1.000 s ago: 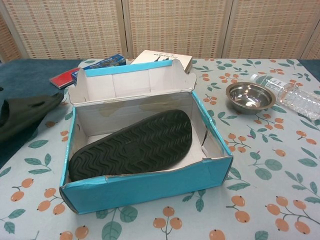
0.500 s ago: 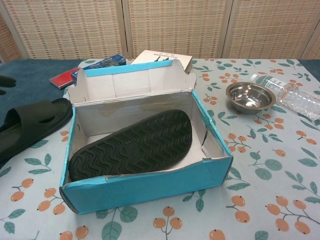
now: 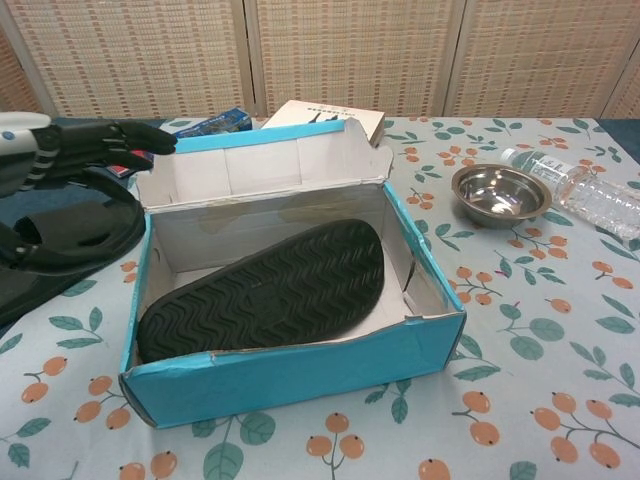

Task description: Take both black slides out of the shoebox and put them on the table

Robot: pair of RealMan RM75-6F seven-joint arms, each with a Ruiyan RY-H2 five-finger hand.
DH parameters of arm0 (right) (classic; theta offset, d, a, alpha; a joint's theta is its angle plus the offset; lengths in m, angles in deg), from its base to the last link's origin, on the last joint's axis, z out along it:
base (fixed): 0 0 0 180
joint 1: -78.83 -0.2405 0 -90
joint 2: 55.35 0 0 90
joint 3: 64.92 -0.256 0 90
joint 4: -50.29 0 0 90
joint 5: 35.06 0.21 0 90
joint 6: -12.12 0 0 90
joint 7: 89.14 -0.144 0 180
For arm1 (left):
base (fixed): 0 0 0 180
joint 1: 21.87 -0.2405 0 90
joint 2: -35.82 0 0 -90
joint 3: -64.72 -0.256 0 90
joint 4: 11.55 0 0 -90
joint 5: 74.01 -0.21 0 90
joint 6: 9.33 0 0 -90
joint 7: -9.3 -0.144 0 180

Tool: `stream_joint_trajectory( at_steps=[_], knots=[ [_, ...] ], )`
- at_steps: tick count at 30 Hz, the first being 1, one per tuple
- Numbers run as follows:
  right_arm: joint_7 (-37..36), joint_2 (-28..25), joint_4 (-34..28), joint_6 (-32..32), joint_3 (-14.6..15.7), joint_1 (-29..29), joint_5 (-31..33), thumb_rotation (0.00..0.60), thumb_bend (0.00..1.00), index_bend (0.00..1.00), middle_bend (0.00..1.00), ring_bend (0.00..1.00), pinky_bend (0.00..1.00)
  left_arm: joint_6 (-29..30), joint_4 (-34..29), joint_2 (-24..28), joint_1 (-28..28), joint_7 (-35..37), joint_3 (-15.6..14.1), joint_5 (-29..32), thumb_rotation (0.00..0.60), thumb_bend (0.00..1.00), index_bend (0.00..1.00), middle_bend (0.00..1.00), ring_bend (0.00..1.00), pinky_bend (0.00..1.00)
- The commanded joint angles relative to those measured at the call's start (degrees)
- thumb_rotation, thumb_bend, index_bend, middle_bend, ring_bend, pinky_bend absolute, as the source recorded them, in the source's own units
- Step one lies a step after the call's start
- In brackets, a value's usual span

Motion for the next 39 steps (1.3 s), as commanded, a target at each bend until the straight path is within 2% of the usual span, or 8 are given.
stream_joint_trajectory(
  at_steps=[1,12,20,26,28,31,34,39],
  knots=[
    [-0.3,-0.2,0.1,-0.3,0.0,0.1,-0.1,0.450,0.24,0.00,0.00,0.00,0.00,-6.3,0.6,-4.8,5.1,-8.2,2.7,10.4,0.600,0.33,0.00,0.00,0.00,0.18],
    [-1.5,-0.6,0.3,-0.7,-0.2,0.3,0.4,0.449,0.24,0.00,0.00,0.00,0.00,-8.6,4.1,-13.7,11.4,-20.5,3.4,23.0,0.599,0.33,0.00,0.00,0.00,0.18],
    [-2.4,-0.9,0.5,-0.6,-0.2,0.2,0.4,0.451,0.24,0.00,0.00,0.00,0.00,-6.7,6.4,-16.0,14.4,-28.6,2.9,29.4,0.600,0.33,0.00,0.00,0.00,0.19],
    [-2.5,-1.1,0.4,-1.0,-0.3,0.4,0.5,0.450,0.24,0.00,0.00,0.00,0.00,-6.2,7.1,-16.2,15.0,-29.7,2.9,31.8,0.600,0.33,0.00,0.02,0.00,0.26],
    [-2.7,-1.2,0.4,-1.5,-0.4,0.6,0.6,0.450,0.24,0.00,0.00,0.00,0.00,-6.0,7.4,-15.9,15.8,-31.6,2.8,35.0,0.600,0.33,0.03,0.05,0.03,0.33],
    [-2.6,-1.1,0.6,-1.2,-0.7,0.6,1.4,0.449,0.24,0.00,0.00,0.00,0.00,-10.9,4.8,-12.7,18.6,-31.8,3.2,44.7,0.597,0.33,0.10,0.11,0.10,0.36],
    [-2.9,-1.4,0.4,-0.9,-0.4,0.5,1.0,0.450,0.24,0.00,0.00,0.00,0.00,-10.9,3.8,-11.9,20.2,-32.6,3.0,46.7,0.597,0.33,0.10,0.19,0.16,0.39],
    [-2.9,-1.5,0.4,-1.7,-0.7,0.8,1.4,0.451,0.24,0.00,0.00,0.00,0.00,-10.6,3.4,-11.7,22.4,-34.3,1.6,49.6,0.600,0.33,0.09,0.22,0.18,0.42]
  ],
)
